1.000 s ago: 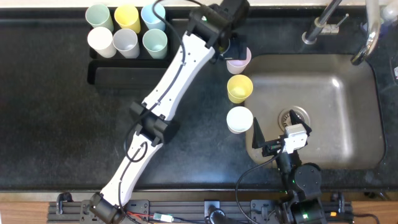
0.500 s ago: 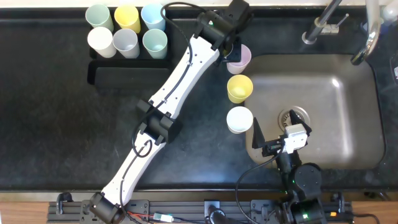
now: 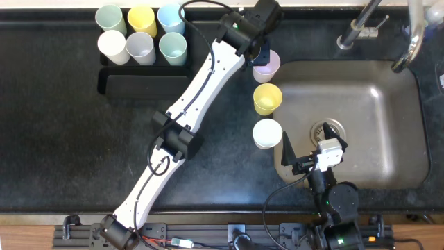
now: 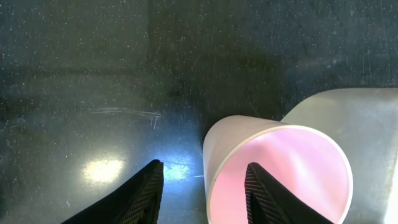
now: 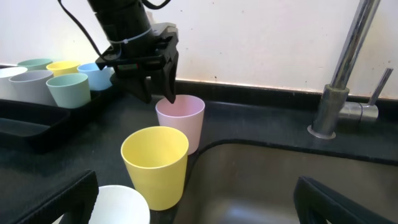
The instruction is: Store Cups
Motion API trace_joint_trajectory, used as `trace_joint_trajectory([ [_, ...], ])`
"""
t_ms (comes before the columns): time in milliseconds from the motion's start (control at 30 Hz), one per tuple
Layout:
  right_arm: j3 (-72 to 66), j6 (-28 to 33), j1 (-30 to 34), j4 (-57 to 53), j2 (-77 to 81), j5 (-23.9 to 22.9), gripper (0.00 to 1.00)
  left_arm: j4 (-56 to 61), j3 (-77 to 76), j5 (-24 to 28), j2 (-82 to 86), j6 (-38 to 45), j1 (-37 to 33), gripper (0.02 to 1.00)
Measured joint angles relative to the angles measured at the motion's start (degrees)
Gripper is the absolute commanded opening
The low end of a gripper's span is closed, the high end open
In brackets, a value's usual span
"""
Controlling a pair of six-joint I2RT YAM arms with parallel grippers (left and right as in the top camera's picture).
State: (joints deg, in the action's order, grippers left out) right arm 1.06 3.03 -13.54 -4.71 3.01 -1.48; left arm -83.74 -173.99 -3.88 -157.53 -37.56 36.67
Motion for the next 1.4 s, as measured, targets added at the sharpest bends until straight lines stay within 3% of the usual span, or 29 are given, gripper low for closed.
trace_joint_trajectory([
  [400,0.0,0.0,0.0,0.0,0.0,0.0,0.998,0.17,0.31,0.04,-0.11,0.0,0.02,0.305],
  [633,0.0,-0.04,0.0,0.0,0.0,0.0,0.998,1.07,3.45,0.39,-0.28,0.17,0.02,0.04],
  [967,0.0,-0.02,0.0,0.0,0.0,0.0,0.998,2.23,5.4,-0.72,1.95,3.54,-0.26,0.036],
  [1133,0.0,0.0,0.0,0.0,0.0,0.0,0.998,8.98,20.63,-3.45,18.18,5.77,-2.58,0.038],
  [1267,0.0,-0.02,0.0,-0.02,0.0,0.0,0.998,16.39,36.74,-5.01,38.99,7.28,-8.83,0.036],
  [1400,0.0,-0.07,0.0,-0.02,0.0,0.0,0.998,18.47,48.68,-5.95,56.19,9.75,-20.28,0.036],
])
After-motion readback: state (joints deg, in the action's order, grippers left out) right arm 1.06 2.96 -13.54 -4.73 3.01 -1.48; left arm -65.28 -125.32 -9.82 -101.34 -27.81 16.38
